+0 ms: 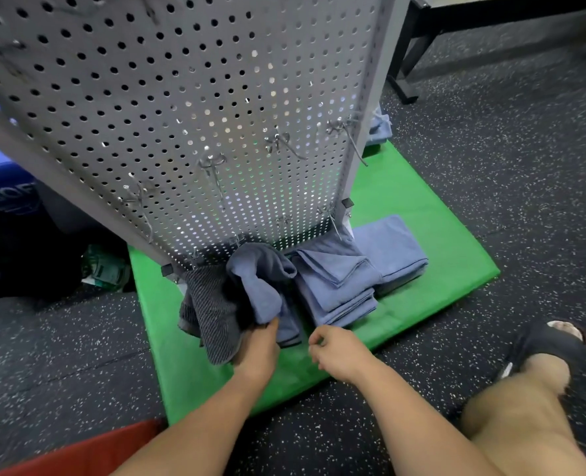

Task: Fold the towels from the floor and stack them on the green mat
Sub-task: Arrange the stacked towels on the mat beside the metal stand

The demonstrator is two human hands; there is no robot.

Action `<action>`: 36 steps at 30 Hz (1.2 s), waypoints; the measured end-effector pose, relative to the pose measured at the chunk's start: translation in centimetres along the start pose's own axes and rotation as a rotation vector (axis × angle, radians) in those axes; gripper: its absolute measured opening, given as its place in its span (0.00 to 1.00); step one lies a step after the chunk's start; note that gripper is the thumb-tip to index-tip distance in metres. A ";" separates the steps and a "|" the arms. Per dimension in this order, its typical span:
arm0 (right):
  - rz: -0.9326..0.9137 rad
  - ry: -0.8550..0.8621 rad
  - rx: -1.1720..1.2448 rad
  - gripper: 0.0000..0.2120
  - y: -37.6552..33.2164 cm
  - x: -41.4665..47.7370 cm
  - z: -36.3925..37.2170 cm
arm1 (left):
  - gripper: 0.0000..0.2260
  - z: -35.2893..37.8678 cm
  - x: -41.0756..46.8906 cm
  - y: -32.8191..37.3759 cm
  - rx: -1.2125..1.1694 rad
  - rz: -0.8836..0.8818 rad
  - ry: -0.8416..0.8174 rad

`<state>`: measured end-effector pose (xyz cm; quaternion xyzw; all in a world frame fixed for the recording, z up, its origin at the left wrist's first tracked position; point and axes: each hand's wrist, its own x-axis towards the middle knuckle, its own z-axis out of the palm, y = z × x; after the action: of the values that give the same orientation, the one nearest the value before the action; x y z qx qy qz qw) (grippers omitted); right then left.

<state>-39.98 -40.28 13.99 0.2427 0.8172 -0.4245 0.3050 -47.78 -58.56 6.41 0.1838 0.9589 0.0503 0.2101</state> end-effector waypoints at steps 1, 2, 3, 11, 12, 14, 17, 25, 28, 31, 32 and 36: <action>0.000 0.001 0.009 0.06 -0.3 -0.2 0.0 | 0.24 -0.4 -0.4 0.2 -0.009 0.036 -0.008; -0.001 -0.002 0.019 0.06 -0.6 -0.3 0.0 | 0.22 -0.6 -0.9 0.3 -0.034 0.071 -0.020; 0.000 -0.005 0.026 0.05 -0.8 -0.5 0.1 | 0.20 -0.7 -1.6 0.5 -0.078 0.092 -0.038; 0.017 0.061 0.103 0.10 -1.1 -2.0 -0.3 | 0.12 -2.6 -8.1 4.2 -0.812 -0.140 0.029; 0.014 0.094 0.145 0.12 -1.2 -2.2 -0.5 | 0.11 -3.1 -8.4 4.5 -0.880 -0.163 0.046; -0.010 0.159 0.223 0.14 -1.7 -2.7 -1.1 | 0.11 -4.5 -8.5 5.2 -0.979 -0.183 0.078; -0.049 0.265 0.307 0.12 -2.2 -3.6 -1.9 | 0.10 -6.5 -8.1 5.8 -1.075 -0.192 0.127; -0.143 0.309 0.661 0.22 -2.2 -6.1 -3.2 | 0.10 -11.1 -8.2 6.6 -1.307 -0.046 0.096; -0.166 0.320 0.714 0.15 -2.1 -6.3 -3.2 | 0.10 -11.9 -8.6 6.5 -1.292 -0.001 0.081; -0.157 0.294 0.837 0.16 -2.6 -5.9 -2.8 | 0.10 -12.7 -8.7 5.8 -1.217 0.016 0.153; -0.155 0.279 0.875 0.16 -3.0 -5.7 -2.6 | 0.10 -13.1 -8.7 5.6 -1.200 0.008 0.176; -0.152 0.190 0.965 0.14 -4.5 -5.4 -1.9 | 0.09 -14.4 -8.5 4.6 -1.201 -0.018 0.177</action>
<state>-39.76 -41.82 21.10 0.3336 0.5670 -0.7515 0.0504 -45.18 -57.74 23.58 0.0200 0.7782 0.5960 0.1969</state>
